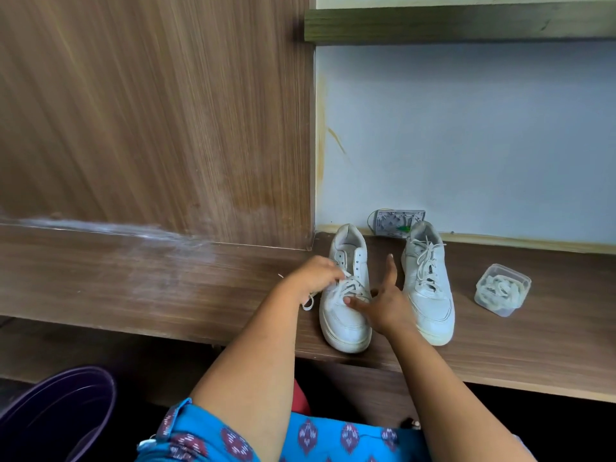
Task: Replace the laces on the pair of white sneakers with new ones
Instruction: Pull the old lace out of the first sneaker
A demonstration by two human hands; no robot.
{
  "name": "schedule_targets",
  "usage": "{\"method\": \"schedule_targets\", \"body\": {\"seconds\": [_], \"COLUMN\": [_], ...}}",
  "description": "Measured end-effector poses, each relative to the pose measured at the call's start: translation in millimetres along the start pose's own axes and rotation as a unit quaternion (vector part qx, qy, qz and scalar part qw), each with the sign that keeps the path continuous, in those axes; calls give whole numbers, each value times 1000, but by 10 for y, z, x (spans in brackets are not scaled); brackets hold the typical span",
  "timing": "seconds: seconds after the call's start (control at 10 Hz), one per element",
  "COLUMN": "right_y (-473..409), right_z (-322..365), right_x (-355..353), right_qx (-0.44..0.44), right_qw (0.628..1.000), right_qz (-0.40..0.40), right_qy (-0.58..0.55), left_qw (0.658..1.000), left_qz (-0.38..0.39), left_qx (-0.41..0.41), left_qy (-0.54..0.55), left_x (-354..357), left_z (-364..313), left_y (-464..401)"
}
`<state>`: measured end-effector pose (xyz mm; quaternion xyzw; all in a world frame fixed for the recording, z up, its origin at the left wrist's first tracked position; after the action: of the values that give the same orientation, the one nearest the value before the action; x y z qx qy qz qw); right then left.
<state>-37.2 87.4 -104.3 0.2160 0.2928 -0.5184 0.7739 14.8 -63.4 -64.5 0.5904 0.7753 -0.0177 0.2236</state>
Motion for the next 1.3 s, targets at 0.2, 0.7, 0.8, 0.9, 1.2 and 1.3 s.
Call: {"method": "schedule_targets", "body": {"seconds": [0.2, 0.7, 0.8, 0.9, 1.2, 1.3], "right_y": [-8, -11, 4, 8, 78, 88], "right_z": [-4, -7, 28, 25, 54, 58], "right_x": [-29, -22, -32, -41, -57, -47], "right_qx": [-3, -5, -15, -9, -9, -10], "right_qw": [1000, 1000, 1000, 1000, 1000, 999], "right_qz": [-4, -3, -10, -14, -26, -30], "right_qy": [12, 13, 20, 17, 13, -1], "left_qw": [849, 886, 915, 880, 863, 905], "left_qz": [39, -62, -332, -357, -180, -181], "left_qx": [102, 32, 2, -132, 100, 137], "left_qy": [517, 459, 231, -284, -461, -360], "left_x": [-473, -429, -924, -789, 260, 235], "left_z": [-400, -310, -183, -123, -381, -346], "left_y": [334, 254, 367, 401, -23, -97]}}
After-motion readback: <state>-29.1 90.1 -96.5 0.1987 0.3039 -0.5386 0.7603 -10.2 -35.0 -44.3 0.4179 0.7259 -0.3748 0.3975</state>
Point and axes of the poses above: each hand's wrist, its own y-axis away from the middle knuckle, its own x-axis out of the palm, z = x × y, the point moved 6 cm from there along -y, towards the middle knuckle, and after that the axes turned 1 degree about -y, right-handed, at the moved point
